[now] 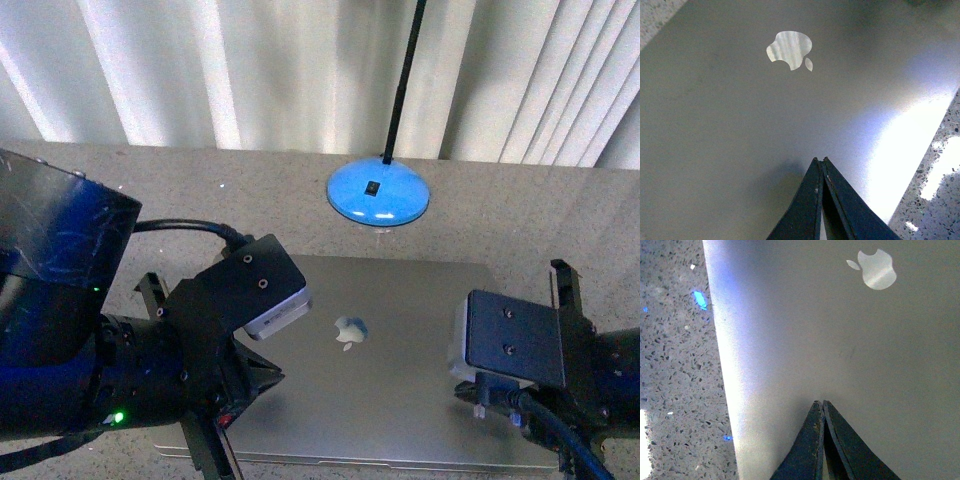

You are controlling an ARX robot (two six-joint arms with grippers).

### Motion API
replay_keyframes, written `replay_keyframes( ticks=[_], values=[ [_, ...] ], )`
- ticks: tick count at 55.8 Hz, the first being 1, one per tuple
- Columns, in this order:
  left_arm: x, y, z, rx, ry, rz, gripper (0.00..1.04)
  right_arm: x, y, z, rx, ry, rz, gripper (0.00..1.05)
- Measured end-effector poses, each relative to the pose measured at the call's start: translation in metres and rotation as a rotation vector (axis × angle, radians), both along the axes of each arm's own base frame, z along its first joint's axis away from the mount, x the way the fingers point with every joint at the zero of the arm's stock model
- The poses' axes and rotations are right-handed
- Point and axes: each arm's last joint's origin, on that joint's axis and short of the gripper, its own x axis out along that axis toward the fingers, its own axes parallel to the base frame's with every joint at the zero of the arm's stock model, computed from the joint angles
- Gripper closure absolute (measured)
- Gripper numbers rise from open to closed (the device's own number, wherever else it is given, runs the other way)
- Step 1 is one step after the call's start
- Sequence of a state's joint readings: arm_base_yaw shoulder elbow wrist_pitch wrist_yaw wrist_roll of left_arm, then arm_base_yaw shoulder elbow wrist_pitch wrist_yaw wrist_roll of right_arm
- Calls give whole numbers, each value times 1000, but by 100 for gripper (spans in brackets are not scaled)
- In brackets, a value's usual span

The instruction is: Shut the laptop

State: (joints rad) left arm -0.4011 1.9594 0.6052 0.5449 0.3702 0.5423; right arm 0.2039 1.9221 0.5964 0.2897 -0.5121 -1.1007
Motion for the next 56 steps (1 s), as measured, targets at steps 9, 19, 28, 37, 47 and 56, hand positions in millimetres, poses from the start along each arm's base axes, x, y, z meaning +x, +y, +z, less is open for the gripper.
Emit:
replay_keyframes(
  ticks=[9, 19, 28, 37, 47, 56],
  values=[
    [-3, 1, -11, -3, 27, 12, 101, -3, 1, -13, -6, 22, -3, 102],
    [-3, 5, -17, -15, 51, 31, 101, -3, 3, -14, 7, 24, -14, 102],
    [-3, 8, -17, -42, 65, 56, 101, -3, 4, -15, 18, 30, -27, 102],
    [-2, 15, -15, -105, 91, 120, 101, -4, 3, -12, 49, 30, -60, 102],
    [11, 31, 6, -250, 94, 298, 101, 3, 4, 10, 159, -37, -182, 102],
    [20, 55, 33, -454, 113, 500, 87, 16, 1, 44, 279, -113, -408, 91]
  ],
)
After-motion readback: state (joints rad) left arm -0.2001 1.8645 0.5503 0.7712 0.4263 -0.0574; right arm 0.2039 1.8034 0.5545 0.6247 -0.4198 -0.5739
